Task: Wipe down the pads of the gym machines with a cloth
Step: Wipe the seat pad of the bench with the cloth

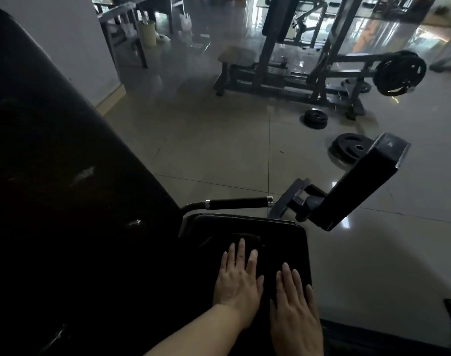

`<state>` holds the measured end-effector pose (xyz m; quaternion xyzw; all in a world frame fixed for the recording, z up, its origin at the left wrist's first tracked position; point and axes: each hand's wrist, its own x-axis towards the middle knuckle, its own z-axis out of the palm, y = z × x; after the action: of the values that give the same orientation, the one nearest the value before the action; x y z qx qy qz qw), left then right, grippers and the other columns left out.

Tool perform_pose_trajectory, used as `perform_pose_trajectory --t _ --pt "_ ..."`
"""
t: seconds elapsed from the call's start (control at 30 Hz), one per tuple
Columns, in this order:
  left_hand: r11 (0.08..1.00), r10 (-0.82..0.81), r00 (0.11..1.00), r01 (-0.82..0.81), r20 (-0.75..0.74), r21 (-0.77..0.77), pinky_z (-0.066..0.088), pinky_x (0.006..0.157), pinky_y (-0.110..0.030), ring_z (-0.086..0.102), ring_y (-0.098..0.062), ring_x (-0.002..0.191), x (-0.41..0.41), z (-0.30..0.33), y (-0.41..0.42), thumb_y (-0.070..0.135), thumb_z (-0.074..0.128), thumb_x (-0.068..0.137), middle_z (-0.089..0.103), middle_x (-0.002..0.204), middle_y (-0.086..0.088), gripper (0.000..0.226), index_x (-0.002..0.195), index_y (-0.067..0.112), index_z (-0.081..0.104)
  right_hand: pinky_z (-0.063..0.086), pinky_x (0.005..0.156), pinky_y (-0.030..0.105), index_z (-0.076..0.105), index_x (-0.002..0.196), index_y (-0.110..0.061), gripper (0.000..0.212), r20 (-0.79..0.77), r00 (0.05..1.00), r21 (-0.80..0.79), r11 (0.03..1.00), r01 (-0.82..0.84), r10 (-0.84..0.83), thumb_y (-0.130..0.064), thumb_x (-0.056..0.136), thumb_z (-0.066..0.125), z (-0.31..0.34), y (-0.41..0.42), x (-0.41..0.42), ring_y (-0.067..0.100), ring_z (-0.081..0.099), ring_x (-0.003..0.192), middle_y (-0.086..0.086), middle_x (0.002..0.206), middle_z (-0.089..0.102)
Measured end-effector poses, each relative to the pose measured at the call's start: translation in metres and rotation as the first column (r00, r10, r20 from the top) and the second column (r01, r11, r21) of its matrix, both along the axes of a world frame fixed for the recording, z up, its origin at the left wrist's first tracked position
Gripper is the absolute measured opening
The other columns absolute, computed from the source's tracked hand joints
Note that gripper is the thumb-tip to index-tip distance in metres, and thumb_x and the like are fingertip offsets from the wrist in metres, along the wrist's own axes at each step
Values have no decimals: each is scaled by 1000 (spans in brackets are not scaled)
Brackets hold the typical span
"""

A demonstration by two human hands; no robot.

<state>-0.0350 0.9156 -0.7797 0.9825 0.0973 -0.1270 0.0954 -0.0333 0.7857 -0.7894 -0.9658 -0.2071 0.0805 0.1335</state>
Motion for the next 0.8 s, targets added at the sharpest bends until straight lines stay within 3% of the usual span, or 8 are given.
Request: perform_pose_trajectory --t 0.17,0.33,0.43,0.5,0.57,0.63,0.7,0.8 --pt "998 56 998 -55 41 -32 -17 110 -40 -23 -28 143 32 -9 28 59 -21 67 -30 151 -10 82 142 26 -25 5 116 30 38 135 -14 63 10 999 -30 998 -48 49 -50 98 4 -10 13 8 5 -1 147 -9 160 -1" --pt "992 129 991 -129 -36 -12 -10 118 -41 -19 -28 145 74 -4 63 63 12 94 -18 158 -12 76 152 18 -5 10 112 28 48 131 -20 66 -28 1000 18 1000 0 1 -59 94 10 -8 13 7 1 0 145 -3 150 41" --pt "985 170 981 -171 -89 -2 -7 118 -42 -12 -26 147 98 -3 82 54 16 99 -1 160 -11 68 152 12 11 10 110 26 51 124 -24 54 -41 999 21 999 24 -23 -57 84 34 -2 18 16 6 18 143 -1 140 52" --pt "984 172 983 -174 -69 -28 -5 118 -42 -6 -25 147 102 -3 87 49 16 100 10 160 -8 62 150 12 21 7 112 27 44 136 -24 73 -37 998 -54 997 55 -57 -62 76 30 3 24 33 12 19 144 -1 151 37" --pt "986 159 987 -158 12 -52 -2 119 -41 0 -23 148 97 -5 86 43 17 102 18 159 -4 56 148 14 27 -13 114 28 2 151 -23 89 55 997 -81 995 55 -51 -68 74 1 9 28 55 9 -14 145 -7 158 -10" --pt "985 161 975 -150 156 -81 -1 120 -38 6 -21 148 88 -12 84 37 20 102 22 158 -2 51 147 16 31 -29 107 27 -21 143 -25 85 16 997 -100 993 71 -70 -67 69 -16 14 31 65 6 -34 136 -11 149 -34" --pt "983 171 951 -147 258 -110 0 119 -36 14 -22 147 77 -20 81 31 27 100 27 156 -5 49 145 13 36 -34 103 26 -20 143 -25 84 14 997 -132 988 76 -75 -67 70 -16 16 33 63 8 -37 135 -11 149 -34" --pt "985 169 941 -150 293 -86 22 114 -42 34 -28 139 51 -26 77 21 51 90 42 147 -13 47 135 7 50 -30 107 27 -10 147 -23 82 9 997 -148 985 83 -83 -67 77 -10 14 35 59 12 -29 139 -8 154 -25"
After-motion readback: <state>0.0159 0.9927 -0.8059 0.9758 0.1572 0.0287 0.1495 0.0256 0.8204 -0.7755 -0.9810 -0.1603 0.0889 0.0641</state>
